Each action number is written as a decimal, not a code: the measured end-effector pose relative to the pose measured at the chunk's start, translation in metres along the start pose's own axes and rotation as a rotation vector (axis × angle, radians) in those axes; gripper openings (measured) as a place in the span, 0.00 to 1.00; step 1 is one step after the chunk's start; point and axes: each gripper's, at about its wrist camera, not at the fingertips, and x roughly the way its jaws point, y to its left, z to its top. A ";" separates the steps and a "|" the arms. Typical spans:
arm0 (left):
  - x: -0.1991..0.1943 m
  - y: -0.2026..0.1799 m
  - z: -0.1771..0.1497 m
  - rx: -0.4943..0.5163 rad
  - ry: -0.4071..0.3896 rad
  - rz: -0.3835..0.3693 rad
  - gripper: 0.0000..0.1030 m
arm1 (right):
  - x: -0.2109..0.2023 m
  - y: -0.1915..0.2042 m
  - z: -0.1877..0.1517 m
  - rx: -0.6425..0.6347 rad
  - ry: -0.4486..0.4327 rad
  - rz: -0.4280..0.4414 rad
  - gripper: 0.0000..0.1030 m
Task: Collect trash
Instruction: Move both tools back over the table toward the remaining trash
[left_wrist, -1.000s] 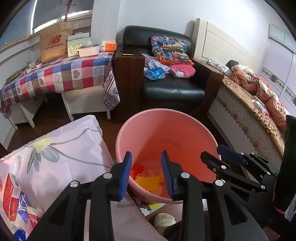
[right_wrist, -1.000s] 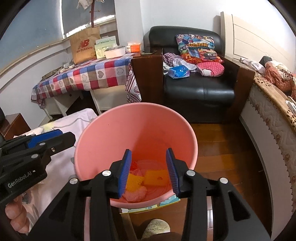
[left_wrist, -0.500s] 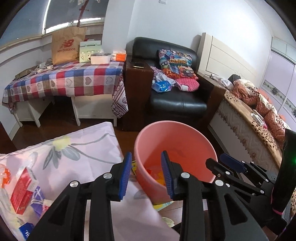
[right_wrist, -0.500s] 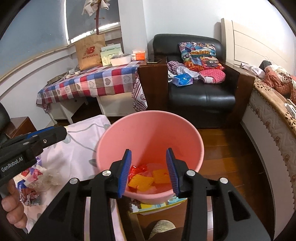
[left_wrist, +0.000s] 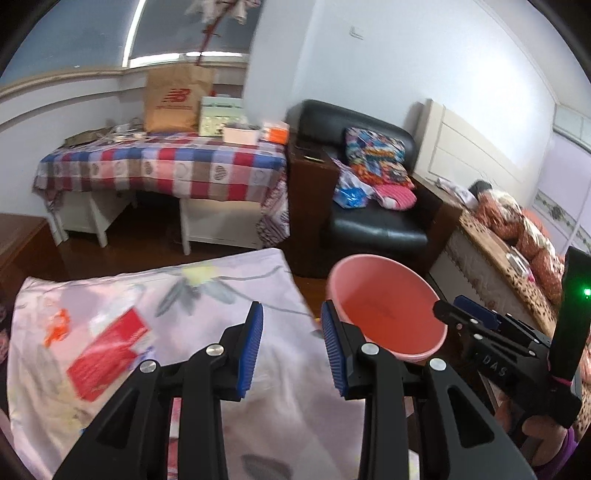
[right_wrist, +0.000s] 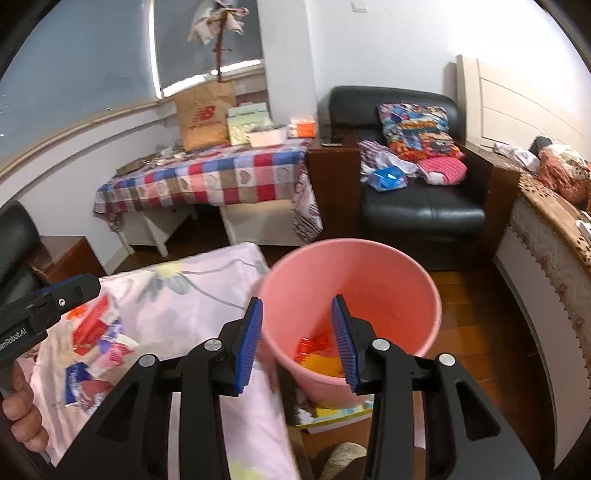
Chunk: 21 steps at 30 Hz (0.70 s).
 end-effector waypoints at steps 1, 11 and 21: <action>-0.007 0.008 -0.001 -0.009 -0.007 0.010 0.31 | -0.002 0.006 0.000 -0.005 -0.003 0.016 0.38; -0.071 0.100 -0.025 -0.100 -0.046 0.157 0.31 | 0.006 0.061 -0.015 -0.061 0.064 0.153 0.38; -0.089 0.175 -0.081 -0.197 0.036 0.268 0.36 | 0.025 0.110 -0.047 -0.147 0.169 0.255 0.38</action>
